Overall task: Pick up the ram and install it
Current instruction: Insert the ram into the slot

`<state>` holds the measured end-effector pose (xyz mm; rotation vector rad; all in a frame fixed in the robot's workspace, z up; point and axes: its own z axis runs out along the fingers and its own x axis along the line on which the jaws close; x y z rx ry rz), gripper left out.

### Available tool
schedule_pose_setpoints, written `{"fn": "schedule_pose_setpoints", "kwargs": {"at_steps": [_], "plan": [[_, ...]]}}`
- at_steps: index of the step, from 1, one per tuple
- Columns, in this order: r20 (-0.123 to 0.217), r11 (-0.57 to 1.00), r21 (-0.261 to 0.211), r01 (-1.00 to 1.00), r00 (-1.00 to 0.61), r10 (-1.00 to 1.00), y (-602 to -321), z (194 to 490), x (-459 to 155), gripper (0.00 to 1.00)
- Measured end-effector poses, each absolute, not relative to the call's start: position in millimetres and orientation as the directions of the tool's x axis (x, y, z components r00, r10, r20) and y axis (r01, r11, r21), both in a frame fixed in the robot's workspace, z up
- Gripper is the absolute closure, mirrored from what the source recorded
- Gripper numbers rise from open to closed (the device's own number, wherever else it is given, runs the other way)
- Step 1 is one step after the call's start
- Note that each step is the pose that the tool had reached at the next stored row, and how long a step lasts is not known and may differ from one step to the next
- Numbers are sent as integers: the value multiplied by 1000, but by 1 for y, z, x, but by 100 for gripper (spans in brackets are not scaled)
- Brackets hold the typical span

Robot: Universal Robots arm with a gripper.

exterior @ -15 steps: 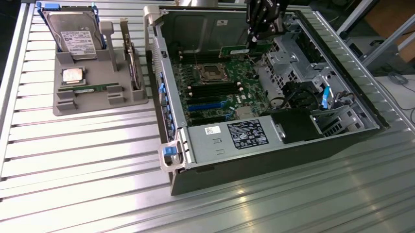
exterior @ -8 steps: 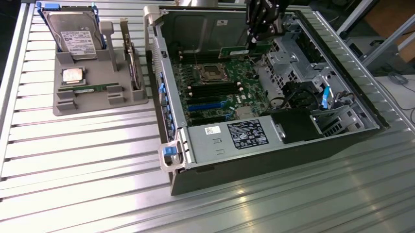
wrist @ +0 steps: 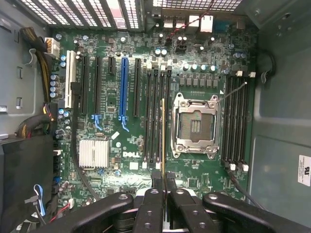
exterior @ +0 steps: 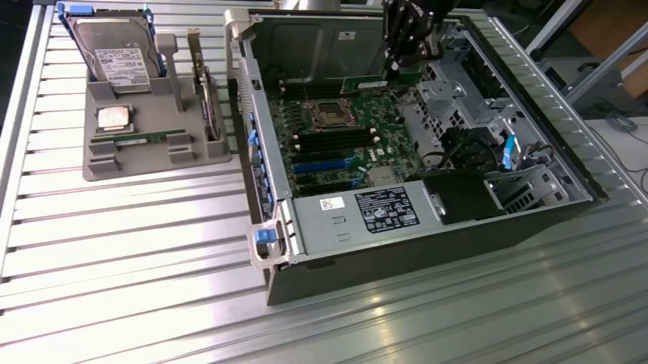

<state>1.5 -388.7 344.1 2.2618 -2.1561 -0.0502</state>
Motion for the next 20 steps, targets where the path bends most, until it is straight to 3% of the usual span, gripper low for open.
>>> {"fn": "schedule_pose_setpoints", "kwargs": {"at_steps": [20], "plan": [[-12,-48,34,-998,48,-999,-389,332,2,88]]}}
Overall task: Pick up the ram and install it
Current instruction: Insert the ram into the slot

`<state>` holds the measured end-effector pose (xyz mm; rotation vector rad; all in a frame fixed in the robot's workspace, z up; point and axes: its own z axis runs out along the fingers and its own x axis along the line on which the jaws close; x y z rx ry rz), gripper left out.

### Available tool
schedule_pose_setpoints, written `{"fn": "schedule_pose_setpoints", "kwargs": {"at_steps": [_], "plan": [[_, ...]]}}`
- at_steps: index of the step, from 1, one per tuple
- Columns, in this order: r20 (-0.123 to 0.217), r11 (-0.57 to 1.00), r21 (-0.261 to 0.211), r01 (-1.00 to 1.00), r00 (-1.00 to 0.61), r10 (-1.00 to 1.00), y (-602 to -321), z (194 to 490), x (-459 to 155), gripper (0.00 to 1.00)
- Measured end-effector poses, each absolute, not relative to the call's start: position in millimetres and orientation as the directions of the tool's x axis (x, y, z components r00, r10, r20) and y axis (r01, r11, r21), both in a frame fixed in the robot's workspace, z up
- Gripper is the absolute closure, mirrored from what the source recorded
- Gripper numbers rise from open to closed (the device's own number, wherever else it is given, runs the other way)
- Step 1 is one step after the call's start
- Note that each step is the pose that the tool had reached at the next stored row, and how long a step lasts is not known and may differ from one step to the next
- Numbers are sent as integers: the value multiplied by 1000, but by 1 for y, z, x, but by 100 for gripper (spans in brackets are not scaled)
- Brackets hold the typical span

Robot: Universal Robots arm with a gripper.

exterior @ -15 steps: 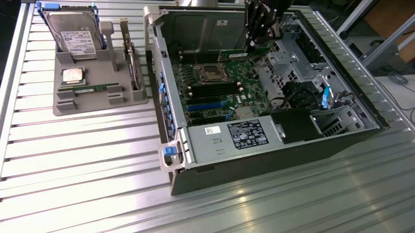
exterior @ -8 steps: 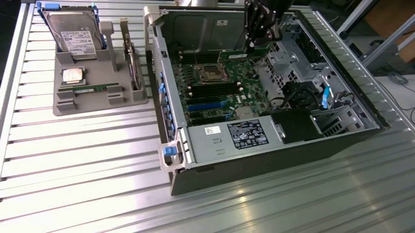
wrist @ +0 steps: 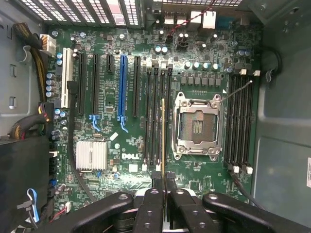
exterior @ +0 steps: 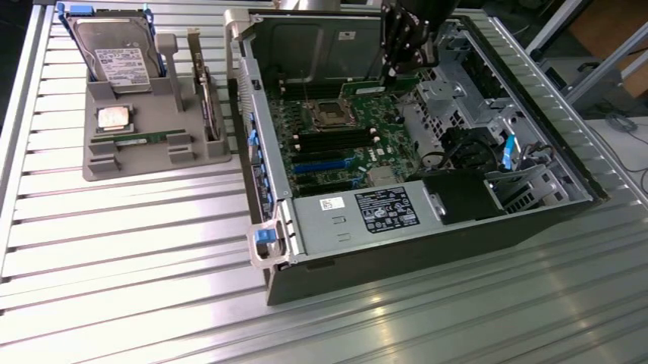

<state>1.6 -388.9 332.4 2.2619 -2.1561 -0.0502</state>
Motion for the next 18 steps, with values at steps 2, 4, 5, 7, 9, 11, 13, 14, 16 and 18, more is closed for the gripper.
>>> {"fn": "schedule_pose_setpoints", "kwargs": {"at_steps": [2,4,5,7,9,11,13,14,16,18], "plan": [[-12,-48,34,-998,48,-999,-389,332,2,88],[-12,-48,34,-998,48,-999,-389,331,2,88],[-12,-48,34,-998,48,-999,-389,330,2,88],[-12,-48,34,-998,48,-999,-389,329,2,88],[-12,-48,34,-998,48,-999,-389,327,2,88],[-12,-48,34,-998,48,-999,-389,327,2,88],[-12,-48,34,-998,48,-999,-389,325,2,88],[-12,-48,34,-998,48,-999,-389,325,2,88],[-12,-48,34,-998,48,-999,-389,323,2,88],[-12,-48,34,-998,48,-999,-389,322,2,88]]}}
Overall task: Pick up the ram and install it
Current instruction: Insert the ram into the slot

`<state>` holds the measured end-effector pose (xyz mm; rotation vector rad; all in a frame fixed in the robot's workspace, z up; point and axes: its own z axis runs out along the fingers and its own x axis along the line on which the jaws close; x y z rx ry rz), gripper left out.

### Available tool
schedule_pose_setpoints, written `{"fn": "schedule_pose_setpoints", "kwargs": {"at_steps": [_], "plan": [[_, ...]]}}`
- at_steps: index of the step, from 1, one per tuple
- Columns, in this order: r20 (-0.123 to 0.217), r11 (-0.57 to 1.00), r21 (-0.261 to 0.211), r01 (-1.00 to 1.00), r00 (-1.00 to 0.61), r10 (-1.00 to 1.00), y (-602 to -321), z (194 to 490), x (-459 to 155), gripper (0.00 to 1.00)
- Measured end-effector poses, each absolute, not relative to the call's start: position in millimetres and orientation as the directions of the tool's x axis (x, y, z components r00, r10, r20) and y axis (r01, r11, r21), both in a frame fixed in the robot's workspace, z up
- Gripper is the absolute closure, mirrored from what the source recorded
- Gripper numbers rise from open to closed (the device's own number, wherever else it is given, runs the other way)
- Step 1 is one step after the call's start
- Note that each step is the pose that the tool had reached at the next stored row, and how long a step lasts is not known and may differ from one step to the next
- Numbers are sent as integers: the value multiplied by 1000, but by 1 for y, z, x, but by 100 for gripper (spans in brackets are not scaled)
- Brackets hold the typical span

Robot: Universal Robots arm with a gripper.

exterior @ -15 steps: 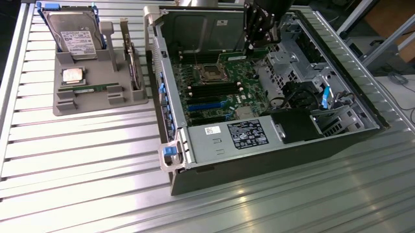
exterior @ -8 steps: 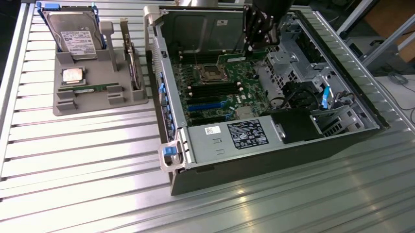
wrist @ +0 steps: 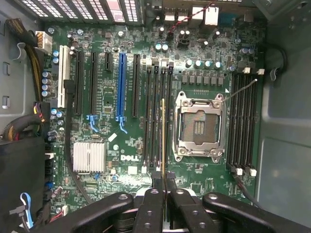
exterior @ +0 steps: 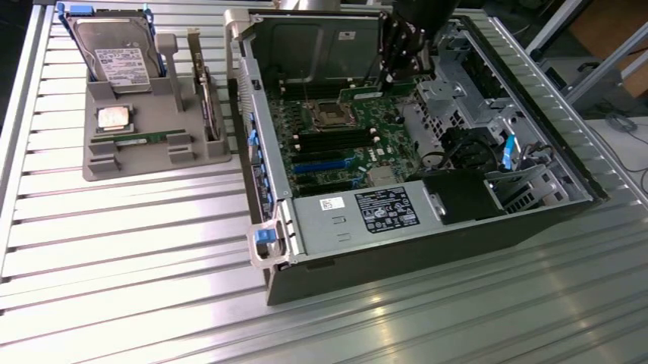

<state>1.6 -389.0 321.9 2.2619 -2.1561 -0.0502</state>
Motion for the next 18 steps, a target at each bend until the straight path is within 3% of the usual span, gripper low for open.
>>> {"fn": "schedule_pose_setpoints", "kwargs": {"at_steps": [18], "plan": [[-12,-48,34,-998,48,-999,-389,311,2,88]]}}
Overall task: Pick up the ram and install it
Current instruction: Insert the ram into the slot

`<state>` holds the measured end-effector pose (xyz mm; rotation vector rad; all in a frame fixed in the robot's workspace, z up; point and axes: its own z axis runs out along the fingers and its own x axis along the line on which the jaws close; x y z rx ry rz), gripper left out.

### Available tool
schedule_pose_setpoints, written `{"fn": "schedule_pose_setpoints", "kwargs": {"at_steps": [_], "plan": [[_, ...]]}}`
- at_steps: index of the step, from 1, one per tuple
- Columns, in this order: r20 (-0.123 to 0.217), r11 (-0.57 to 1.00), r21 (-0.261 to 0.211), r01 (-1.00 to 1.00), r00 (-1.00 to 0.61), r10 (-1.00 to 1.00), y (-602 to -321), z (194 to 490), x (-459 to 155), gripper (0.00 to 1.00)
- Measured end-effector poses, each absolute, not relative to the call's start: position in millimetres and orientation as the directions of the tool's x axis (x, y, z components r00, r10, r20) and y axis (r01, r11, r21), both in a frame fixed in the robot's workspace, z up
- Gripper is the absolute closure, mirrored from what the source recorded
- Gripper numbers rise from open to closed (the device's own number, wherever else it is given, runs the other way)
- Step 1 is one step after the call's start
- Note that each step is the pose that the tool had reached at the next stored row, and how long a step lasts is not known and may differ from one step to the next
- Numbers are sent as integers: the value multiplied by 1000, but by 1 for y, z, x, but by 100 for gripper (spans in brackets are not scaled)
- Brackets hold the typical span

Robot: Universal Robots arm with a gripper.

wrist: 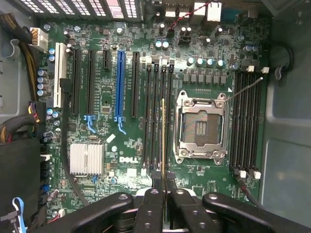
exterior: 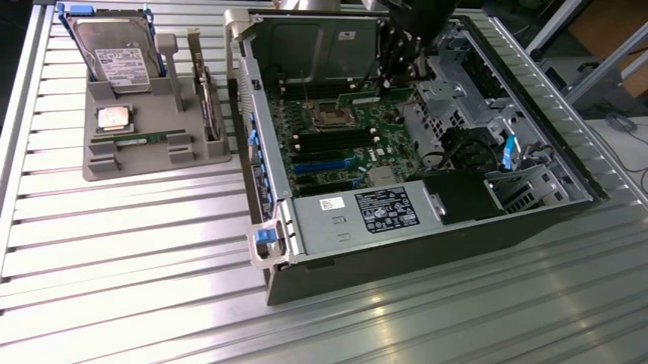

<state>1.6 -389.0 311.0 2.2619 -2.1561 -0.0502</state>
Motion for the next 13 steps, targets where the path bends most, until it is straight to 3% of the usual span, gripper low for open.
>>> {"fn": "schedule_pose_setpoints", "kwargs": {"at_steps": [13], "plan": [[-12,-48,34,-998,48,-999,-389,304,2,88]]}}
